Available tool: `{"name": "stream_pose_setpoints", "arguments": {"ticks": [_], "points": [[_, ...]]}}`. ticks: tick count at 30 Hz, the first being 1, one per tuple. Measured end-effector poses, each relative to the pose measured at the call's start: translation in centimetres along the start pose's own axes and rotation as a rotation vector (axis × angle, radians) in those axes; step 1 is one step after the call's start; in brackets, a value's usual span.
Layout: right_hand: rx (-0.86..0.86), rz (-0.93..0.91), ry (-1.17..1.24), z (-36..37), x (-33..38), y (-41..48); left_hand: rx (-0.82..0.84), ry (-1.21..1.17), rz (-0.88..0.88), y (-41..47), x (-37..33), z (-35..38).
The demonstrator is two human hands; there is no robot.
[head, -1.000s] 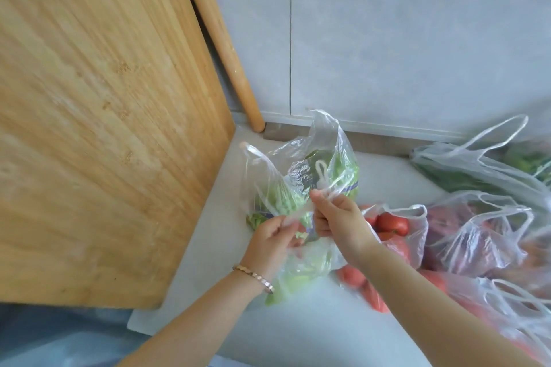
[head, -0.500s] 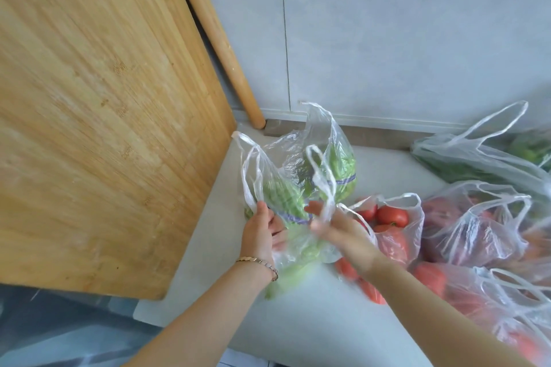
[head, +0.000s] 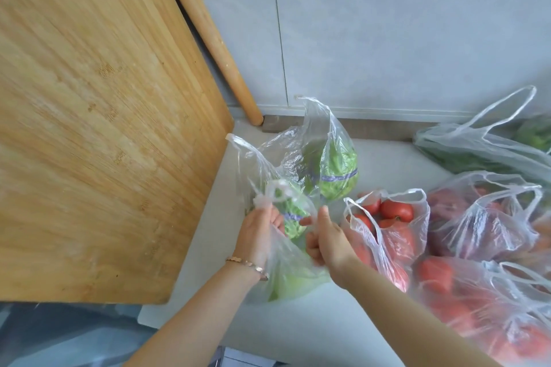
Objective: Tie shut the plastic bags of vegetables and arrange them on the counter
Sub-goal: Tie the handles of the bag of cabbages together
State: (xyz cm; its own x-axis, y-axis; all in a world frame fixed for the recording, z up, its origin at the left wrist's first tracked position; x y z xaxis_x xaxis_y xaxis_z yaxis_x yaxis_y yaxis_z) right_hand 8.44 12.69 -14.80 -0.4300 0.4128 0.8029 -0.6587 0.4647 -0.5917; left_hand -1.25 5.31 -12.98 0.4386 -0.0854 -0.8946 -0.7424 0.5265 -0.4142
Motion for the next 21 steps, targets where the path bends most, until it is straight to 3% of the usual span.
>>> {"name": "stream_pose_setpoints", "arguments": {"ticks": [1,3,5,6,10,14,19,21], "points": [[0.019,-0.027,-0.116,0.1,0.2,-0.2,0.054,0.184,0.129,-0.3,-1.1,0.4],[-0.016,-0.056,-0.110,-0.6,-0.4,-0.5,0.167,0.496,0.340,-0.9,-2.8,1.5],[-0.041,-0.051,-0.224,0.3,-0.3,0.1,0.279,0.634,0.433,-0.7,-4.2,2.7],[0.050,-0.105,-0.269,1.4,0.4,0.1,0.324,0.687,0.465,-0.5,-4.7,3.3],[0.286,-0.168,-0.239,2.4,0.6,-0.8,0.546,0.889,0.446,-0.4,-4.2,5.6],[0.226,-0.218,-0.253,1.3,-0.3,-0.6,0.631,1.163,0.404,-0.1,-2.6,6.5],[0.256,-0.319,-0.022,0.2,0.7,-2.4,0.694,1.208,0.459,-0.8,-3.8,7.7],[0.282,-0.343,-0.033,0.6,0.9,-2.4,0.748,1.222,0.457,-1.0,-4.0,7.9]]}}
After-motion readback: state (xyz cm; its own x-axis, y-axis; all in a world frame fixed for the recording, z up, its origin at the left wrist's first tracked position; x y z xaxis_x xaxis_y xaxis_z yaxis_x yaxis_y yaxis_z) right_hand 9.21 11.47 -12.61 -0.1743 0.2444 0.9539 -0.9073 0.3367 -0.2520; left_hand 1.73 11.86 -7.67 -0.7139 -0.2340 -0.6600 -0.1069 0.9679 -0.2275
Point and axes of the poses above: each hand's wrist, its own y-axis towards the middle knuckle, its own z-axis out of the palm, x = y × z, the point moved 7 cm from there along y, towards the middle knuckle, and after that the axes turned 4 degrees about -y, right-handed, at the moved point
